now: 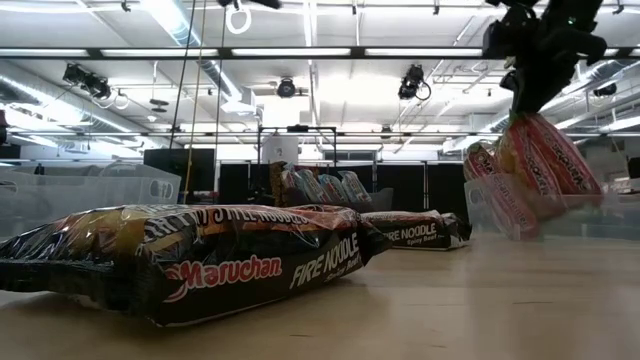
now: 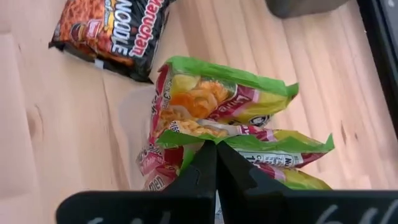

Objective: Sort Maruchan noodles
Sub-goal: Put the green noodle pack into the right transparent bin

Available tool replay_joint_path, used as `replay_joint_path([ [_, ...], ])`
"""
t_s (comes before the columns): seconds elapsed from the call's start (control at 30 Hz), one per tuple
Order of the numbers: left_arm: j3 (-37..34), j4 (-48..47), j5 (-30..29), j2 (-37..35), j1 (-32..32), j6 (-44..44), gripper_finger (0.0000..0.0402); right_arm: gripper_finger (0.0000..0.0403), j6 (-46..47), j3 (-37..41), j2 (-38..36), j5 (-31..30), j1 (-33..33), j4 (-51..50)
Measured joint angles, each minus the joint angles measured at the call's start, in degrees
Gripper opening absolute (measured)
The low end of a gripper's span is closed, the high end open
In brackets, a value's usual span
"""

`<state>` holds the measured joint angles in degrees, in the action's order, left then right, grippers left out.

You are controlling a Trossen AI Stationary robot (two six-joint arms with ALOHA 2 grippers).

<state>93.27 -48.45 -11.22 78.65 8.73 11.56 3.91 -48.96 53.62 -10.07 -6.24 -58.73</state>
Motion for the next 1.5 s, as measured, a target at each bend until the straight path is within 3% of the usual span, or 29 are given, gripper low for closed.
replay_joint_path([
  [0.2,0.02,9.59,6.83,6.87,-0.37,-2.7,0.0178,0.0004,4.15,6.75,-4.14,-3.0,3.85,6.17],
  [0.37,0.02,17.84,10.07,14.07,-1.61,-5.18,0.0178,0.0007,5.29,7.27,-5.21,-3.91,6.21,8.23],
  [0.67,0.02,26.87,13.95,26.1,-1.93,-4.48,0.0178,0.0008,14.26,7.31,-5.04,4.31,6.97,5.63],
  [1.1,0.04,45.25,10.1,43.87,-0.42,-7.75,0.0178,0.001,14.39,6.77,-5.2,5.62,6.95,-1.68],
  [1.27,0.07,52.65,11.33,48.4,-1.31,-7.74,0.0178,0.0034,13.95,5.77,-5.2,6.86,6.97,-2.22],
  [1.5,0.48,58.02,11.39,49.95,-3.55,-8.16,0.0178,0.0103,14.04,1.94,-5.04,6.04,6.91,-4.87],
])
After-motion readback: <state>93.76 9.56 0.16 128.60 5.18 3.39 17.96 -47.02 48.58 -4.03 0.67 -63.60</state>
